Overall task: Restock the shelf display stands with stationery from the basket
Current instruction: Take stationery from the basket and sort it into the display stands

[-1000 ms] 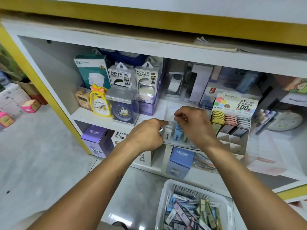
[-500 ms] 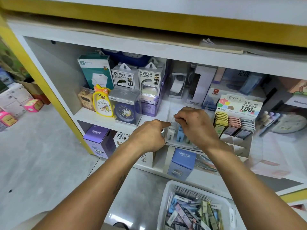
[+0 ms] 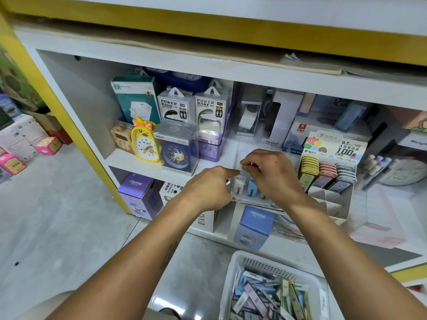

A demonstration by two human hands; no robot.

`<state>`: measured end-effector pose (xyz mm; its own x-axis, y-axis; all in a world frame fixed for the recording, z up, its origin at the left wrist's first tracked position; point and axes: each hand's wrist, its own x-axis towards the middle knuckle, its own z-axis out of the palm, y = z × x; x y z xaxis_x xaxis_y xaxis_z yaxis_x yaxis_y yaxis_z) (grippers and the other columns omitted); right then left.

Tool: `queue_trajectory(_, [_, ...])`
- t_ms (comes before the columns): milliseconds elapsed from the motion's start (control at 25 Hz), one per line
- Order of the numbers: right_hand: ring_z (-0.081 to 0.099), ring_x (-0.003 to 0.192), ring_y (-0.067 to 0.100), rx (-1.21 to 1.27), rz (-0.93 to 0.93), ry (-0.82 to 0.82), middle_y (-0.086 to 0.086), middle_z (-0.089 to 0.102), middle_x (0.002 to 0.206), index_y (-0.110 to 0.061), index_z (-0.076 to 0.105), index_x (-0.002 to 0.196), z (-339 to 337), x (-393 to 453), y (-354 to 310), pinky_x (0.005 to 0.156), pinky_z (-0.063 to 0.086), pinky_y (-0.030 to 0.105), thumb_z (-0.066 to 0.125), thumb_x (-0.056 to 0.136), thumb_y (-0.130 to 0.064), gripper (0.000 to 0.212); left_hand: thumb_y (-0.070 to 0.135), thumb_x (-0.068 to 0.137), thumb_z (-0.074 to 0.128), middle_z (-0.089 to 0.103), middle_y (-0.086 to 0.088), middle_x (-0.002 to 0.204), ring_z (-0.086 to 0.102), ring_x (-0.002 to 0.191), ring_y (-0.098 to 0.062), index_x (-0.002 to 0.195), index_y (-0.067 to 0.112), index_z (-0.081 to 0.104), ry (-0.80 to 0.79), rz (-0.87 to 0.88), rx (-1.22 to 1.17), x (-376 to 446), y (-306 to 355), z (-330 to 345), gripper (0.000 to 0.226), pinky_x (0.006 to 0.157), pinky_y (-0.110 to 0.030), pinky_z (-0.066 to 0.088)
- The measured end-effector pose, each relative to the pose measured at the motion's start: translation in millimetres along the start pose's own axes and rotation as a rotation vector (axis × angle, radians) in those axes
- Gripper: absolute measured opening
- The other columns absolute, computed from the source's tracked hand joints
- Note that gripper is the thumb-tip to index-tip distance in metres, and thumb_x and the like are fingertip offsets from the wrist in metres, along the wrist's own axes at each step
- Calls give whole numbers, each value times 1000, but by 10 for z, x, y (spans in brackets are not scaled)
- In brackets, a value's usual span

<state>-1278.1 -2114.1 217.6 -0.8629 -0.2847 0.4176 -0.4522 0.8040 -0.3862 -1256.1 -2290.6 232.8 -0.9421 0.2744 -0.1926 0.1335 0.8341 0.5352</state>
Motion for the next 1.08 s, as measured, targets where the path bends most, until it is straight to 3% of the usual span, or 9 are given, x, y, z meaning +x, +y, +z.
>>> queue_trajectory(400, [68, 85, 23, -18, 53, 86, 2, 75, 91, -10, 77, 94, 20, 8, 54, 77, 55, 41, 72, 88, -9, 8, 4, 82, 52, 56, 5, 142, 61, 114, -17, 144, 44, 43, -7, -5, -31, 11, -16, 3, 75, 79, -26, 50])
queue_trajectory(600, [64, 90, 24, -58, 6, 14, 0, 75, 92, -13, 78, 96, 53, -9, 16, 79, 52, 39, 68, 90, -9, 12, 4, 82, 51, 55, 4, 143, 60, 117, -17, 146, 42, 42, -19, -1, -41, -6, 6, 2, 75, 80, -23, 48])
queue_trajectory(720, [51, 101, 18, -151, 38, -120, -7, 72, 108, -18, 76, 112, 35, 22, 39, 83, 45, 32, 61, 89, -1, 31, 5, 83, 52, 61, 1, 135, 65, 104, -15, 144, 39, 45, -46, -23, -76, -1, 34, -38, 71, 55, -12, 42])
queue_trajectory(800, [47, 108, 15, -130, 74, -168, -8, 65, 116, -18, 73, 118, -12, 34, 19, 89, 42, 28, 56, 89, 2, 39, 4, 83, 56, 71, -5, 107, 64, 64, -9, 136, 27, 55, -9, -76, -300, 23, 60, -98, 59, 41, -13, 35])
queue_trajectory(880, [54, 101, 9, 111, 175, -74, -11, 65, 110, -22, 74, 113, -159, 9, -32, 87, 44, 25, 57, 94, -3, 32, -7, 80, 58, 68, -11, 74, 50, 44, -11, 122, 5, 59, -47, -136, -800, 5, 164, -170, 44, 41, -20, 33])
queue_trajectory(960, [62, 85, 5, 547, 284, -3, -10, 73, 96, -23, 77, 105, -372, -32, -63, 73, 49, 22, 64, 95, -11, 21, -21, 76, 54, 64, -19, 72, 53, 50, -16, 112, -7, 57, -154, -101, -1210, -34, 277, -188, 39, 44, -24, 32])
queue_trajectory(1080, [65, 78, 9, 952, 278, -87, 4, 77, 91, -14, 76, 106, -670, -159, -109, 68, 51, 19, 73, 87, -18, 19, -29, 74, 48, 61, -22, 85, 62, 64, -16, 102, -2, 63, -305, 53, -1324, -61, 476, -108, 41, 49, -25, 32])
